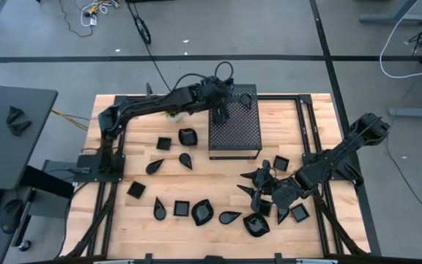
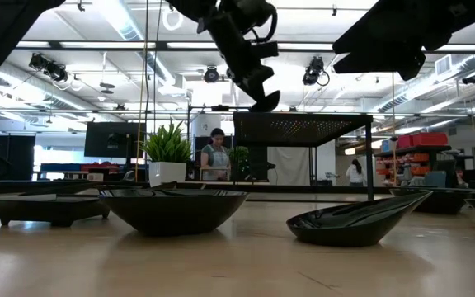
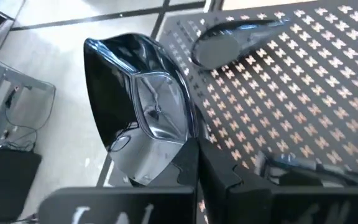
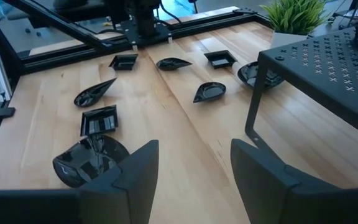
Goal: Pick & Place Mini shaped plates
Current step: Stack the leaf shaped plate on top of the leaf shaped plate on the shelf
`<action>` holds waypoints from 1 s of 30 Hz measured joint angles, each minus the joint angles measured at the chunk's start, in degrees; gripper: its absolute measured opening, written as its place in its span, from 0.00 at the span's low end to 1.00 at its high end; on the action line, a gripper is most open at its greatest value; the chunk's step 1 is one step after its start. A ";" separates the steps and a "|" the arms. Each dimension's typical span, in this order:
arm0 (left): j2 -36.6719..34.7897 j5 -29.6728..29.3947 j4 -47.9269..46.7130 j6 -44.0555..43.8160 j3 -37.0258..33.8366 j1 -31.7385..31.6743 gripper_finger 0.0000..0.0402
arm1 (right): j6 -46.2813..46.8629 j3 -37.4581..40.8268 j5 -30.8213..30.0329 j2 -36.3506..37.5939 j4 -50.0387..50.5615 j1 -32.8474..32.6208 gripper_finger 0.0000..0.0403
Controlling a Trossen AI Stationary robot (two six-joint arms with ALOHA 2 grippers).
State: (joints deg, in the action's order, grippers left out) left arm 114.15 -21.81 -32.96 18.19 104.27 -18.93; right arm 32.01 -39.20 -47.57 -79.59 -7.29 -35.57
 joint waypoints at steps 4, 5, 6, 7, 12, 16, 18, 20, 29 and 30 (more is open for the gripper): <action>0.90 0.03 0.29 -1.17 -0.09 -0.18 0.02 | -0.01 0.00 0.00 0.00 0.05 0.00 0.51; 0.96 -0.02 -0.04 -1.30 -0.09 -0.18 0.02 | 0.01 0.00 -0.02 0.00 0.04 0.00 0.51; 0.96 -0.26 -0.11 -1.38 -0.09 -0.20 0.02 | 0.02 0.00 -0.02 0.00 0.05 0.00 0.51; 1.08 -0.48 0.13 -1.42 -0.07 -0.27 0.02 | -0.01 0.00 0.00 0.00 0.09 0.00 0.51; 1.55 -0.44 -0.27 -1.37 -0.11 -0.25 0.02 | -0.11 0.00 -0.01 0.00 0.04 0.00 0.51; 1.53 -0.59 -0.23 -1.52 -0.07 -0.25 0.03 | -0.15 0.00 0.00 0.00 0.04 0.00 0.51; 1.53 -0.61 -0.22 -1.52 -0.07 -0.25 0.03 | -0.15 0.00 0.00 0.00 0.04 0.00 0.51; 1.51 -0.61 -0.25 -1.54 -0.07 -0.25 0.03 | -0.15 0.00 0.00 0.00 0.04 0.00 0.51; 1.48 -1.09 -1.01 -2.39 -0.07 -0.82 0.03 | -0.15 0.00 0.00 0.00 0.04 0.00 0.51; 1.46 -1.11 -1.30 -2.59 -0.09 -0.95 0.03 | -0.15 -0.02 0.00 0.00 0.04 0.00 0.51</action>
State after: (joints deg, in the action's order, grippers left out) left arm 115.61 -22.92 -34.27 15.59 104.18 -19.88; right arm 31.86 -39.22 -47.57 -79.59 -7.25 -35.57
